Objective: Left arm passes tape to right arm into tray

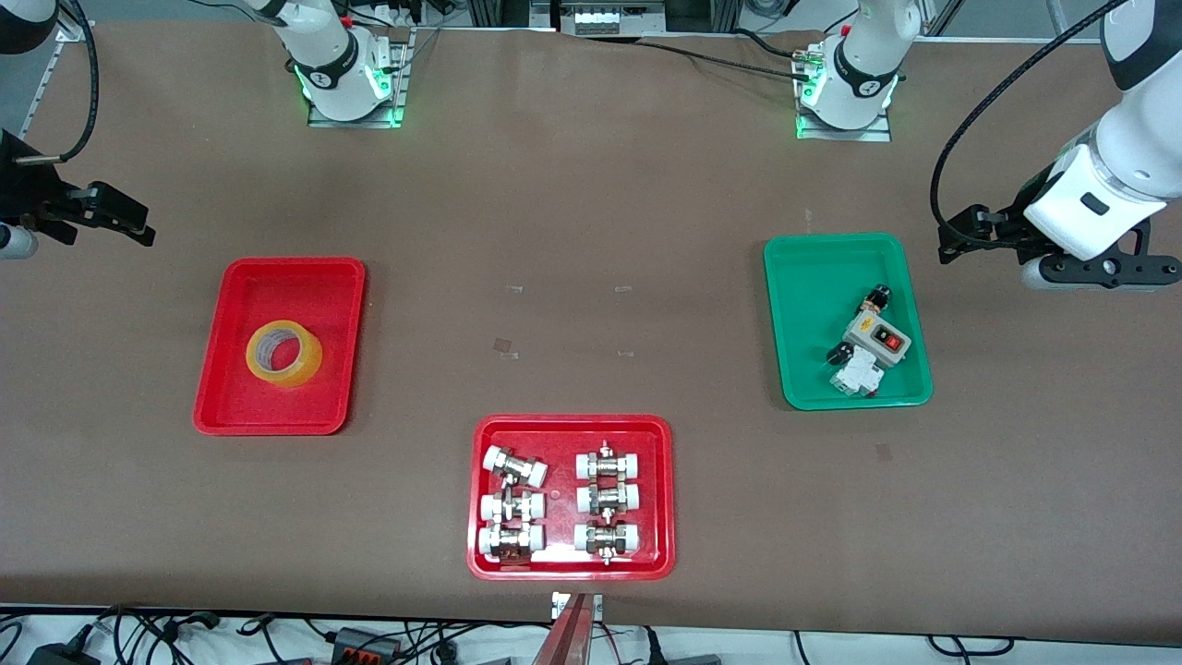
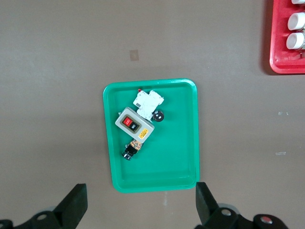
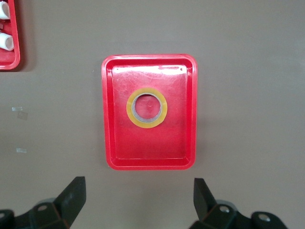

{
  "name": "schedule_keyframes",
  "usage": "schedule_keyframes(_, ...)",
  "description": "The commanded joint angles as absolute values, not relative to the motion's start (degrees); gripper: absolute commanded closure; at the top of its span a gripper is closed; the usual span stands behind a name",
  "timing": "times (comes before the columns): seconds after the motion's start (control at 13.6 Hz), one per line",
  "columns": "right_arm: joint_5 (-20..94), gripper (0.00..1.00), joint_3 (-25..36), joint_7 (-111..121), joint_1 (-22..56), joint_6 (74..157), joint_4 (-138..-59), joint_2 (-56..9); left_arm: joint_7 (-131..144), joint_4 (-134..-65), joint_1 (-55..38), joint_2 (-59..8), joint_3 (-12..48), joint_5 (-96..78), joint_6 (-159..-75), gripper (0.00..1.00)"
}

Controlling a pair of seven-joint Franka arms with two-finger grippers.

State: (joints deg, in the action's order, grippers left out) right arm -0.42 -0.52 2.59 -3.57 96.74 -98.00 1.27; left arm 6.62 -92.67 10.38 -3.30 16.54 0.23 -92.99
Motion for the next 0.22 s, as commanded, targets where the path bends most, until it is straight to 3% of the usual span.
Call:
schedule_keyframes(0.0,0.0,0.0,-0.97,3.43,-3.96,96.5,-99.4,2.72,5.89,-91.93,10.72,-3.25,16.52,-0.53,-92.46,0.0)
schedule_keyframes(0.15,0.0,0.0,-1.05,3.43,-3.96,96.5,-99.4,2.9,5.98,-91.93,10.72,-3.25,16.52,-0.53,-92.46,0.0)
